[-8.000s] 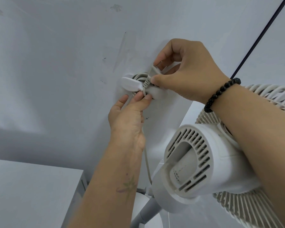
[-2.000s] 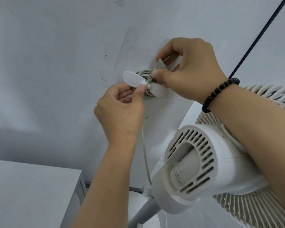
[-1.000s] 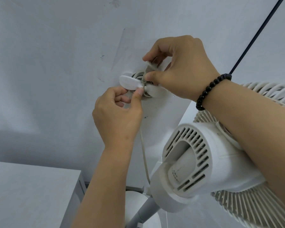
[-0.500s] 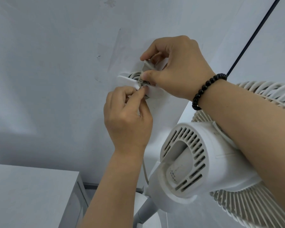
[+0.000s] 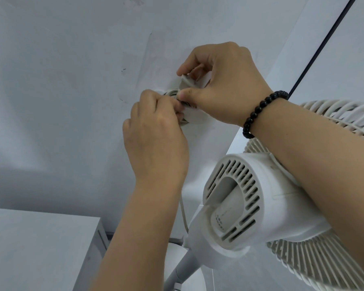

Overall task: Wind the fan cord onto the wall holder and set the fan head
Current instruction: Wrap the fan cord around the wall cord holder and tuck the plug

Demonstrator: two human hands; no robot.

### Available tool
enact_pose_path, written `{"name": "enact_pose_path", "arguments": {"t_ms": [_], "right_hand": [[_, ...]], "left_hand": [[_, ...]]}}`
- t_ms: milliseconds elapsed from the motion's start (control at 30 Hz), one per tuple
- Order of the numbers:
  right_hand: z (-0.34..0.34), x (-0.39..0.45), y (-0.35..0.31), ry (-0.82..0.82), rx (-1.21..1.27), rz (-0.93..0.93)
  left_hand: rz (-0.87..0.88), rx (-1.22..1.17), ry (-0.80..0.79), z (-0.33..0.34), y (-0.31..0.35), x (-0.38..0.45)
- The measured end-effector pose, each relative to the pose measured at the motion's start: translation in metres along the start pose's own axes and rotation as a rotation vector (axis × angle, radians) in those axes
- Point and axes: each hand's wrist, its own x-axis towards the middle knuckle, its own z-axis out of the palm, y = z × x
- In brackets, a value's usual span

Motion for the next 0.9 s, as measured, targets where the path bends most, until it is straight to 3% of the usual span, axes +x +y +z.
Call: {"name": "enact_pose_path", "arguments": {"t_ms": [200, 300, 467, 633, 900], "right_hand": [[0.000, 0.000, 0.000, -0.001, -0.022, -0.028], [0.000, 0.001, 0.001, 0.005, -0.001, -0.016], [-0.001, 0.001, 0.004, 0.050, 0.075, 0.035], [0.001, 0.002, 0.007, 0.049, 0.064, 0.039], [0.002, -0.002, 0.009, 0.067, 0.108, 0.020]], "left_hand": [[-0.036, 0.087, 0.043, 0.007, 0.005, -0.006], [-0.085, -0.034, 0.085, 0.011, 0.006, -0.010], [-0.379, -0.471, 0.076, 0.010, 0.010, -0.013], [-0.707, -0.682, 0.042, 0.005, 0.015, -0.008], [-1.055, -1.052, -0.091, -0.004, 0.025, -0.001]]}}
